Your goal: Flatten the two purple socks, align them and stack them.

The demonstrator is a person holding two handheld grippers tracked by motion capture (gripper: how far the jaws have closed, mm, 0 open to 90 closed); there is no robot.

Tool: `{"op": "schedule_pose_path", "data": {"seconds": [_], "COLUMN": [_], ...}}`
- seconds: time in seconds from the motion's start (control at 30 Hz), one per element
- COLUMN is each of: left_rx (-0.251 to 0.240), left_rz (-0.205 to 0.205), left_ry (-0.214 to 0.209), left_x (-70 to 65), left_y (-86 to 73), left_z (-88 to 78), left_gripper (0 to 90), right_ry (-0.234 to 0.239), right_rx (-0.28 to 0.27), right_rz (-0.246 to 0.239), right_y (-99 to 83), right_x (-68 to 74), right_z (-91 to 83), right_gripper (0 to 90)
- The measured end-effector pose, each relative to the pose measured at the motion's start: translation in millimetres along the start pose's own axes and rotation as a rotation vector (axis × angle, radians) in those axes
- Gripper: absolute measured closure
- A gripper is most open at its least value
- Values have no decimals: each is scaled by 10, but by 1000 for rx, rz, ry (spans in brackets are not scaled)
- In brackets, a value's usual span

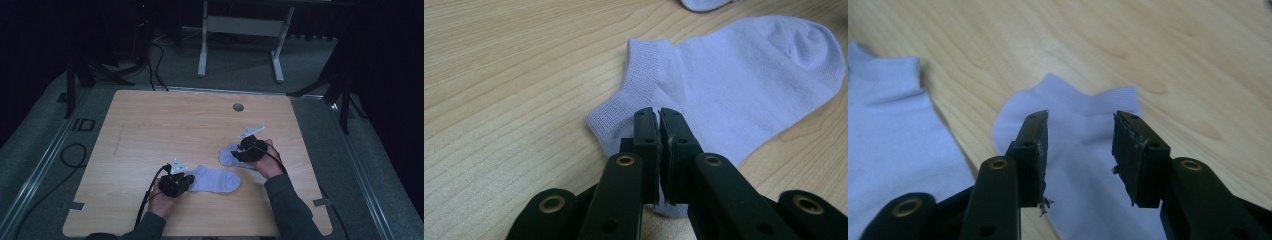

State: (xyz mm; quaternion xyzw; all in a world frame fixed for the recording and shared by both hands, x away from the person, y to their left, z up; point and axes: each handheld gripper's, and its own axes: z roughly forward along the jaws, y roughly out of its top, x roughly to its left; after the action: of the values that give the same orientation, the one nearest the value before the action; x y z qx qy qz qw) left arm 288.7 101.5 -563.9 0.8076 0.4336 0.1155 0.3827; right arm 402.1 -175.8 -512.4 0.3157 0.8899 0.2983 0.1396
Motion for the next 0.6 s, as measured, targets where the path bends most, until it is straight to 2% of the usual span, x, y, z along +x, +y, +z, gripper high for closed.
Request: {"op": "schedule_pose_path", "data": {"seconds": [0.17,0.47,0.6], "left_rx": [0,-2,-2], "left_rz": [0,1,-2], "left_ry": [1,-1,-1], "left_x": [-1,-3,-4], "left_y": [0,-2,-3], "left_z": [0,0,0], "left_gripper": [864,857,857], "right_ry": [26,61,61], "right_rx": [26,95,96], "right_rz": [-35,-11,9], "right_y": [11,-21,-20], "right_x": [34,-26,-33], "right_z": [122,345,371], "right_gripper": [558,472,468]}}
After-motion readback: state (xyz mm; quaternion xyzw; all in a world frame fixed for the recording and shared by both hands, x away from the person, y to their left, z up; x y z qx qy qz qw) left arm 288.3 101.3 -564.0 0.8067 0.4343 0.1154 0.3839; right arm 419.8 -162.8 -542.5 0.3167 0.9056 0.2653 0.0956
